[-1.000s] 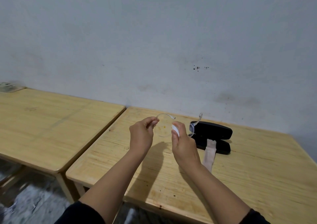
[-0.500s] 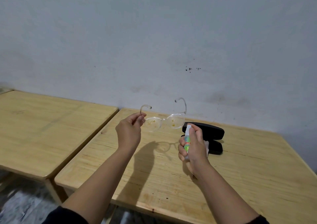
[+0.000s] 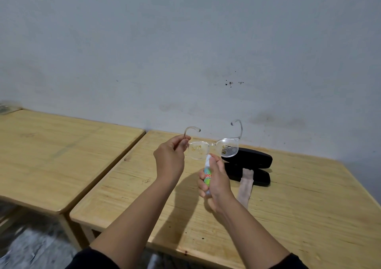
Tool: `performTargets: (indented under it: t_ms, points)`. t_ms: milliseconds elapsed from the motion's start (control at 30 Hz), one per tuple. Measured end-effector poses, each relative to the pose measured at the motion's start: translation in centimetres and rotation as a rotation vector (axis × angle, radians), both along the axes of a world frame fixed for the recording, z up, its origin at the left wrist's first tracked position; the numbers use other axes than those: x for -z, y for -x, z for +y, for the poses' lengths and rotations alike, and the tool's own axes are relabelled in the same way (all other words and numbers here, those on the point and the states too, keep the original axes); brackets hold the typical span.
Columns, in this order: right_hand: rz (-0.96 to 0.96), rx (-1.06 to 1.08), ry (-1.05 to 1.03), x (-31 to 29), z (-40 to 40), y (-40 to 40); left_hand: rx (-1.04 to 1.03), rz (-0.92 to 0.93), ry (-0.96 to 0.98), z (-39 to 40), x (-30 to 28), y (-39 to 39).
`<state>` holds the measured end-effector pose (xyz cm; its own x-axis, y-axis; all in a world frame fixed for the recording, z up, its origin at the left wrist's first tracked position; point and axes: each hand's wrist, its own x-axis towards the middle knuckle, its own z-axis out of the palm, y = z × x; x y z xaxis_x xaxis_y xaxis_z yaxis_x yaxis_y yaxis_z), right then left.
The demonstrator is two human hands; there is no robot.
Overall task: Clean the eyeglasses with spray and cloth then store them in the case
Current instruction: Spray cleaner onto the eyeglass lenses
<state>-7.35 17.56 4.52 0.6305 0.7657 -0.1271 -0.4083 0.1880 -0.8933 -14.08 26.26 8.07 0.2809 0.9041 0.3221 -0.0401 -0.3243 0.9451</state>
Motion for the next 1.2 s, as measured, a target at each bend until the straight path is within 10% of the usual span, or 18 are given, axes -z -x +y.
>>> performTargets:
  t_ms: [667,1200]
  points:
    - [-0.211,0.035,0.050,0.6,-1.8,-1.2,0.012,0.007,0.016,-0.9,-0.6,0.1]
    - [-0.984,0.762,0.553,-2.2,-23.5,-9.5,0.211,0.078,-0.047,-7.4,0.3,-7.3]
